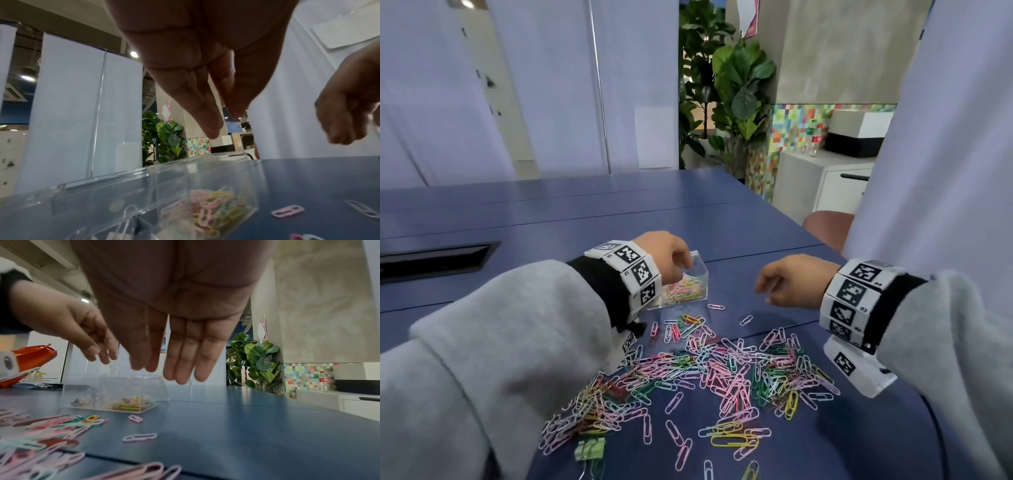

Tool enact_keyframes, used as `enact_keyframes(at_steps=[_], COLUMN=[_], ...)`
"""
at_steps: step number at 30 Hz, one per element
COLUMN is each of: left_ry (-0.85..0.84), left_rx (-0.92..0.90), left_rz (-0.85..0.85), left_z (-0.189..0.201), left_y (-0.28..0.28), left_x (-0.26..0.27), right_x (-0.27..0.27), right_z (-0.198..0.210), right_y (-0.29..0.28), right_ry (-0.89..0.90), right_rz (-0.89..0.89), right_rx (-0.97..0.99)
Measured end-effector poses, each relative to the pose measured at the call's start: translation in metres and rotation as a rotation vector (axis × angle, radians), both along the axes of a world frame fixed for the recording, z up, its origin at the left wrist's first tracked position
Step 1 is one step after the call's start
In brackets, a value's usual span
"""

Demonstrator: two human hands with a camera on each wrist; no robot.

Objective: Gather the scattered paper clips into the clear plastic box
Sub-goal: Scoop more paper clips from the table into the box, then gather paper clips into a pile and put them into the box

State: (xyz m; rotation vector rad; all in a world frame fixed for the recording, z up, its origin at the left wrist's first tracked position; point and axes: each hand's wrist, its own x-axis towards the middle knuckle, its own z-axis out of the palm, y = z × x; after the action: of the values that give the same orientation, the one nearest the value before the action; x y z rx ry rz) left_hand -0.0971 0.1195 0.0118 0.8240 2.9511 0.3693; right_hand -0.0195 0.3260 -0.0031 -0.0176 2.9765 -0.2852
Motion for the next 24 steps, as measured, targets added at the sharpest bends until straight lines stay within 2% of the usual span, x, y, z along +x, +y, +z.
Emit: enact_keyframes(at_steps=[6, 9, 15, 21, 24], left_ry=[-0.232, -0.255, -0.232, -0.189, -0.177], left_rx=[-0.229, -0.342, -0.453, -0.565, -0.511], left_rz=[-0.080, -0.090, -0.130, -0.160, -0.177], left_z=[-0.020, -0.031, -0.036, -0.039, -0.042], left_y=[-0.005, -0.002, 0.011, 0.023, 0.021], left_x=[0.047, 0.062, 0.070, 0.079, 0.076], right_x=[0.026, 0.037, 0.042, 0.035, 0.033], right_z=[-0.009, -0.018, -0.027, -0.034, -0.034], right_y=[-0.009, -0.013, -0.025, -0.031, -0.033], right_ry=[-0.245, -0.342, -0.302, -0.265, -0.266], right_rz=[-0.001, -0.020, 0.073, 0.127, 0.144], right_rx=[0.179, 0.196, 0.266, 0.204, 0.181])
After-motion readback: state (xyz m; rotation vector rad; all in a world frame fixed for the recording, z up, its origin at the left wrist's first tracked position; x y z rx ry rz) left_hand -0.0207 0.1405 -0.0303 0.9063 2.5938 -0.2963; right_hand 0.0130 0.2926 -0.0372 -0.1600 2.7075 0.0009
